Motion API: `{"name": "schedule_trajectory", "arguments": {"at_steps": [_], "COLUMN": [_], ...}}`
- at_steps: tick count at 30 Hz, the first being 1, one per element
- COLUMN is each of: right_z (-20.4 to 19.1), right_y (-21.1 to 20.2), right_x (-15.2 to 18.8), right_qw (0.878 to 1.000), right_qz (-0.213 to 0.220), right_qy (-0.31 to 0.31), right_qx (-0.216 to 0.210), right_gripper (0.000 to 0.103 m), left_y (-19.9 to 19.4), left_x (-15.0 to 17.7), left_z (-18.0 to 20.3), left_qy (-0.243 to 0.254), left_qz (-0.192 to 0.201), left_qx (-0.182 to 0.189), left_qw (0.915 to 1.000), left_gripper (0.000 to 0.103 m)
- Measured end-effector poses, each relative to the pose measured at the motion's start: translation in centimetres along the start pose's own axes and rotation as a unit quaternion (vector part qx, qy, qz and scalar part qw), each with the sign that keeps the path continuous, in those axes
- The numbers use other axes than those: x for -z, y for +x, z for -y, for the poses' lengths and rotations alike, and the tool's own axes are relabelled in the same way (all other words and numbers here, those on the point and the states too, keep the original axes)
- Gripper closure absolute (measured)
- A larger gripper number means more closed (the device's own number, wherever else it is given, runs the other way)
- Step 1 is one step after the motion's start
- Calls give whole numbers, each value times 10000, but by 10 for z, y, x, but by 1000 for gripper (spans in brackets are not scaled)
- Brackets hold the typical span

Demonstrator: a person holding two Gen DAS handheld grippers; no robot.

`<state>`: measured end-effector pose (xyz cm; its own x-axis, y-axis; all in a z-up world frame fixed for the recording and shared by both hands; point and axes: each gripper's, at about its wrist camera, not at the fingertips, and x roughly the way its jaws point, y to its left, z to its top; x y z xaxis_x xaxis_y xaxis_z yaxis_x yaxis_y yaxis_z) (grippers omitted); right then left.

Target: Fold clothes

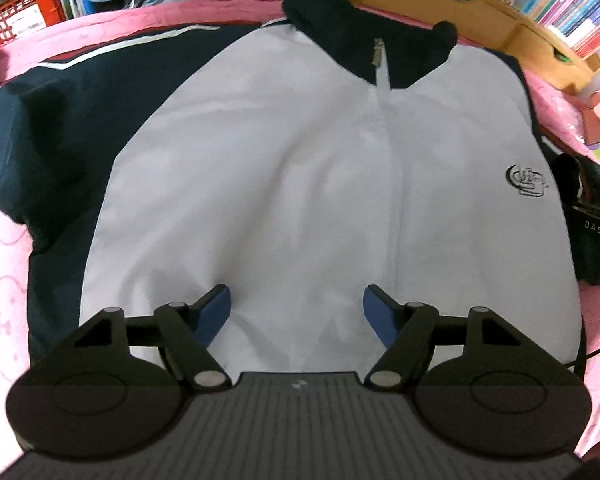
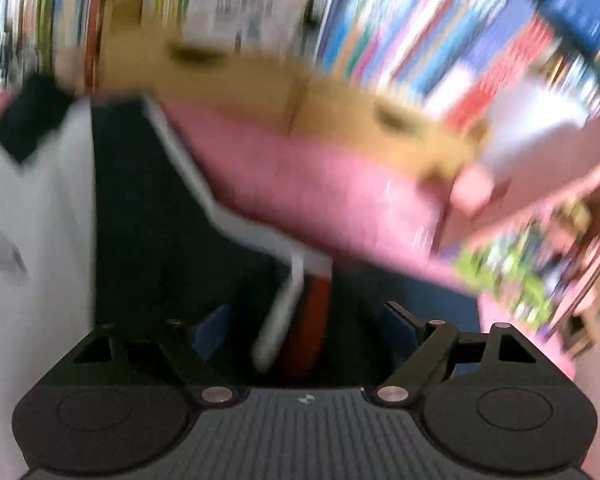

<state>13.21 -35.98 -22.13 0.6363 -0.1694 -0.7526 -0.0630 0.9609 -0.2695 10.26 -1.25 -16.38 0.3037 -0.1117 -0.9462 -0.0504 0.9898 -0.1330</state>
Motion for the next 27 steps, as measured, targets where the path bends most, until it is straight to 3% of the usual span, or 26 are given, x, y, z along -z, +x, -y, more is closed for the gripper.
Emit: {"name": "schedule_trajectory", "arguments": {"at_steps": [2, 4, 7, 9, 11, 13, 14, 15, 16, 17, 20, 22, 24, 27], "right_z": [16, 30, 79, 121, 163, 190, 198, 200, 197, 189, 146, 105, 48, -34], "right_y": [4, -7, -32, -46, -49, -50, -52, -57, -65, -74, -93, -98, -93, -80], "right_x": [0, -6, 0, 13, 28, 41, 46, 51, 56, 59, 59, 54, 41, 15], "right_qw": [9994, 9990, 9863, 9671, 9488, 9329, 9265, 9229, 9249, 9334, 9721, 9845, 9855, 9748], "right_qz": [-68, 219, 665, 819, 581, 235, 104, 84, 163, 290, 654, 813, 896, 1067], "right_qy": [298, 205, 578, 749, 825, 947, 1056, 1194, 1338, 1459, 1645, 1535, 1182, 574], "right_qx": [-178, 327, 1397, 2290, 2994, 3468, 3611, 3660, 3555, 3266, 1539, 226, -828, -1872], "right_gripper": [58, 78, 78, 73, 59, 50, 38, 32, 24, 24, 25, 29, 36, 43], "left_y": [-3, -4, -7, -8, -10, -11, -12, -13, -15, -16, -18, -19, -19, -19], "left_x": [6, 10, 10, 11, 12, 13, 14, 16, 17, 19, 22, 26, 30, 38], "left_z": [6, 11, 17, 20, 22, 25, 27, 28, 30, 31, 34, 34, 33, 28], "left_qy": [55, 111, 165, 172, 168, 170, 176, 185, 192, 202, 231, 224, 205, 192], "left_qz": [-48, -79, -67, -35, -13, -3, 4, 13, 30, 51, 95, 95, 81, 74], "left_qx": [-105, -171, -237, -259, -271, -317, -330, -330, -339, -352, -409, -472, -525, -591], "left_qw": [9999, 9998, 9996, 9995, 9995, 9994, 9993, 9993, 9992, 9992, 9989, 9986, 9984, 9980], "left_gripper": [30, 30, 30, 30, 30, 30, 30, 30, 30, 30, 30, 30, 30, 29]}}
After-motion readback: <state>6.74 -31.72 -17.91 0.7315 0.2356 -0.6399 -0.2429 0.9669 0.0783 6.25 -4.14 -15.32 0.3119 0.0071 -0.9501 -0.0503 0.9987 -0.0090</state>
